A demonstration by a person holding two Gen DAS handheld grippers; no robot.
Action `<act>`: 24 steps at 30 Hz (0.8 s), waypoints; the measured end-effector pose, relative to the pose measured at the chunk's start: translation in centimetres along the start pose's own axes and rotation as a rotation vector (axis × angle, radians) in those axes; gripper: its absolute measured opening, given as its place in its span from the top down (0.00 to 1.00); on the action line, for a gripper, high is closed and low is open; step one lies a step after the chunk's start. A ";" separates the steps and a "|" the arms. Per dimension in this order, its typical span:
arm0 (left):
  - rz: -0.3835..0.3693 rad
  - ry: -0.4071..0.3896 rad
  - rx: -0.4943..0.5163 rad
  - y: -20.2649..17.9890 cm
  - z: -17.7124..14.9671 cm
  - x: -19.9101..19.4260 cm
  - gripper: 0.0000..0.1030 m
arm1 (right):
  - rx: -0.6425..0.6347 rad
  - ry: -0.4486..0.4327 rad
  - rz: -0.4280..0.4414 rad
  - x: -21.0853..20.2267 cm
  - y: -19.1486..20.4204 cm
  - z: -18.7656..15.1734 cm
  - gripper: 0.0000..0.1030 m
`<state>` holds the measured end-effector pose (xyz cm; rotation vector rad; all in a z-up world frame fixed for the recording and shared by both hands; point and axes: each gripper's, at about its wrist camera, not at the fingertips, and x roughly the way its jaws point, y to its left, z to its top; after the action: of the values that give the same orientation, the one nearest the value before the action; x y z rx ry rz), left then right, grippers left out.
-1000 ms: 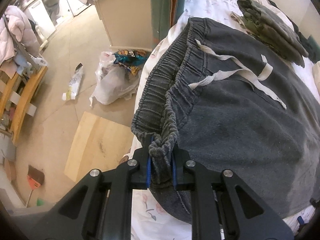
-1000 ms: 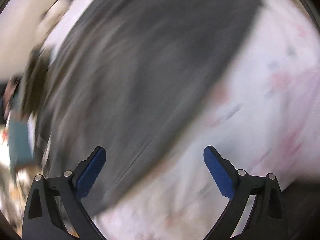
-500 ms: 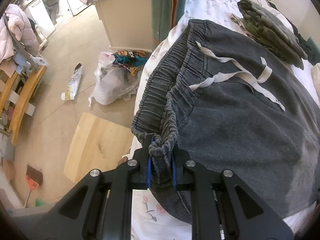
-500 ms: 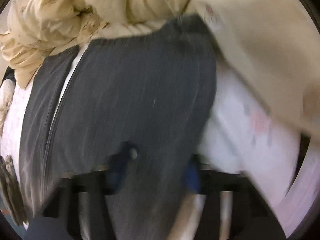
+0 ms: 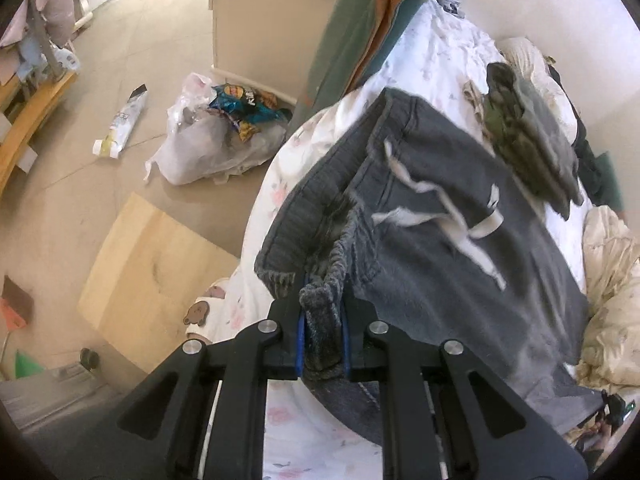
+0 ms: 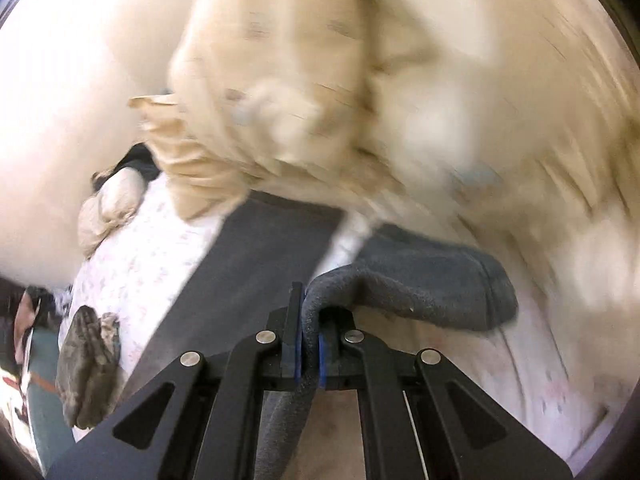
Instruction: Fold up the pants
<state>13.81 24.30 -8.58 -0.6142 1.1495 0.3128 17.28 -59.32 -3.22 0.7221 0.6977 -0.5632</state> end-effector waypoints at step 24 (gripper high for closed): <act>0.441 -0.129 0.340 -16.7 21.7 16.9 0.99 | -0.687 0.226 -0.308 31.9 24.4 3.2 0.95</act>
<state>45.63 22.74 -13.31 -0.0358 1.1732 0.5109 55.27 -53.56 -15.20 0.0311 1.1479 -0.4777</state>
